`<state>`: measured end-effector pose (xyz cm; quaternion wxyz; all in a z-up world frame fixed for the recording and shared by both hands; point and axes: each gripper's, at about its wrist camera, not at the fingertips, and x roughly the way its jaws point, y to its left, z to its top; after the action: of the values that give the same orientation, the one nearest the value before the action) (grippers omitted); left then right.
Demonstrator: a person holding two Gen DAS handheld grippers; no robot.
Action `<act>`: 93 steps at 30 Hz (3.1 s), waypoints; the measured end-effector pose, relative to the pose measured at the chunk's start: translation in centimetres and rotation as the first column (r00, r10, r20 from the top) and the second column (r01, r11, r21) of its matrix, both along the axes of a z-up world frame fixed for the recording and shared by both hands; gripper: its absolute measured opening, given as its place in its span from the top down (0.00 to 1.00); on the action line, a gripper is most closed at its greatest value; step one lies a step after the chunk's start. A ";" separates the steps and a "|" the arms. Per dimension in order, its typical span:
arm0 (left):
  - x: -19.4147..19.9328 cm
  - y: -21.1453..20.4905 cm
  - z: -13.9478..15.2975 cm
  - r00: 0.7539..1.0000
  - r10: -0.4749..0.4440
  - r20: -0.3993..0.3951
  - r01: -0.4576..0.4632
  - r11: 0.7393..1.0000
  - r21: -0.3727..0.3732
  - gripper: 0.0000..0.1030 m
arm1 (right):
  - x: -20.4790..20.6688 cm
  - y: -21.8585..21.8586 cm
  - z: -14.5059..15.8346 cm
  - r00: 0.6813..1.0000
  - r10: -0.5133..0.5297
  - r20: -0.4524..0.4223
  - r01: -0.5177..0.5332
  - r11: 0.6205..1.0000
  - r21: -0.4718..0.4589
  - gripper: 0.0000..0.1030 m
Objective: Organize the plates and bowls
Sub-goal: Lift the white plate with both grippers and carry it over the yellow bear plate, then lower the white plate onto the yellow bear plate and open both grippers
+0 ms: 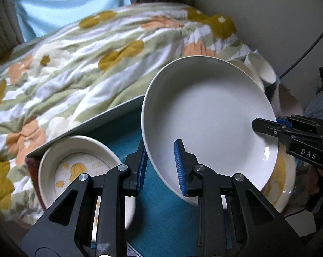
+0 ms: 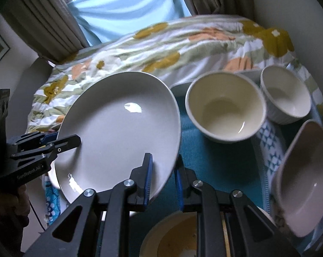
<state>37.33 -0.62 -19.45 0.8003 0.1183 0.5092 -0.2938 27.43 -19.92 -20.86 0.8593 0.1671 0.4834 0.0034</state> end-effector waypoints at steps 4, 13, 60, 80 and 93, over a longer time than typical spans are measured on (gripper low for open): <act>-3.7 -0.5 3.1 0.997 0.045 0.058 -0.044 0.999 -0.009 0.78 | -2.6 -0.9 2.3 0.998 0.042 0.042 -0.043 0.999 0.007 0.82; -14.2 -3.1 5.2 0.983 0.164 0.087 -0.160 0.986 -0.054 0.78 | -9.6 -4.3 5.0 0.977 0.189 0.097 -0.186 0.982 -0.042 0.82; -21.7 -11.4 -8.0 0.986 0.163 -0.026 -0.158 0.977 0.143 0.78 | -16.9 -10.5 -5.7 0.984 0.179 0.011 -0.179 0.984 -0.020 0.82; -23.1 -13.2 -7.8 0.980 0.108 0.168 -0.159 0.930 0.331 0.78 | -17.3 -8.6 -5.7 0.976 0.217 0.013 -0.211 0.962 -0.173 0.82; -23.2 -13.2 -7.4 0.968 0.108 0.226 -0.186 0.913 0.362 0.78 | -17.5 -7.9 -5.7 0.972 0.236 0.018 -0.227 0.953 -0.202 0.82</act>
<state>14.10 -13.78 -26.89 0.8293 0.2615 0.4804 -0.1145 9.90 -27.77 -26.57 0.8754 0.0225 0.4793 0.0594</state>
